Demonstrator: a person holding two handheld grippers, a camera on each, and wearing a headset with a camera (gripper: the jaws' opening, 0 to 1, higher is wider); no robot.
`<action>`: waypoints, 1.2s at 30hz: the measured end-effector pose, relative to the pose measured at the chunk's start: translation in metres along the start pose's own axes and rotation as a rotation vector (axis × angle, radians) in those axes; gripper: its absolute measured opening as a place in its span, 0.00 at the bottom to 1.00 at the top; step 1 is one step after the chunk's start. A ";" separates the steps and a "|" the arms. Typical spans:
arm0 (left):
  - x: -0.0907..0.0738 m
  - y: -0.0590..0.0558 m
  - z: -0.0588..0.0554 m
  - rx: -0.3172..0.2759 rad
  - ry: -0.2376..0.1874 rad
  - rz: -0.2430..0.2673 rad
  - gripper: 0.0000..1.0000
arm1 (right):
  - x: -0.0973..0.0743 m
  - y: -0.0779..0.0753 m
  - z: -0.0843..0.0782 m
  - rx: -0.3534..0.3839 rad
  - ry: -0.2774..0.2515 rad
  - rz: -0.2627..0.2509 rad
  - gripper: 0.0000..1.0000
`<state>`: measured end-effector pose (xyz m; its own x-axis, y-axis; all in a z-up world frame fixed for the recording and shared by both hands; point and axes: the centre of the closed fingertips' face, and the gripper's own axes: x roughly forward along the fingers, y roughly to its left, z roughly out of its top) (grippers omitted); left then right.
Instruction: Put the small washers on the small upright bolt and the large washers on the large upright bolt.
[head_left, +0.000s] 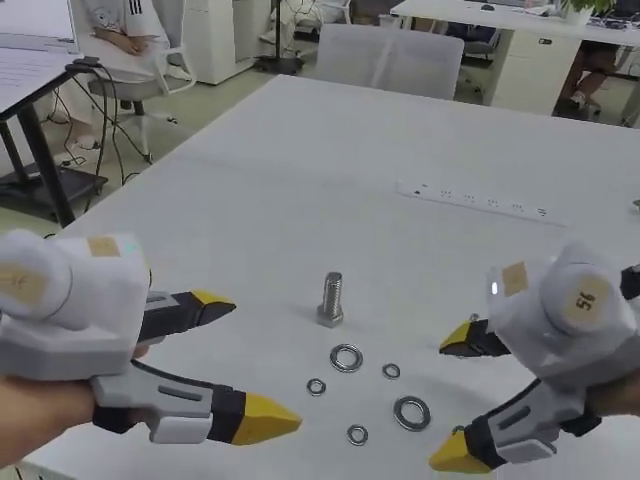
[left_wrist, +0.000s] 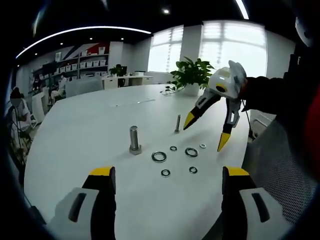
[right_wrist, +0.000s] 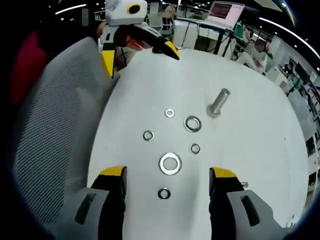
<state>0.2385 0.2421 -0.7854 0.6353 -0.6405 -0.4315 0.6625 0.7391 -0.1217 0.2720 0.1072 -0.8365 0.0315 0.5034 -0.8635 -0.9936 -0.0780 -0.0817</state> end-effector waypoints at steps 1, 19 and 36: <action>0.000 0.000 0.000 -0.001 -0.001 -0.001 0.88 | 0.001 0.000 0.000 -0.003 0.011 0.003 0.66; 0.000 0.000 0.001 0.014 0.000 0.001 0.83 | 0.018 0.004 -0.002 -0.036 0.140 0.078 0.45; -0.001 0.000 0.001 0.030 -0.003 0.001 0.81 | 0.030 0.003 -0.008 -0.061 0.222 0.099 0.33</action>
<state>0.2385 0.2424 -0.7846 0.6369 -0.6408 -0.4286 0.6738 0.7328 -0.0943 0.2708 0.1152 -0.8663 -0.0364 0.2901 -0.9563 -0.9848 -0.1730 -0.0150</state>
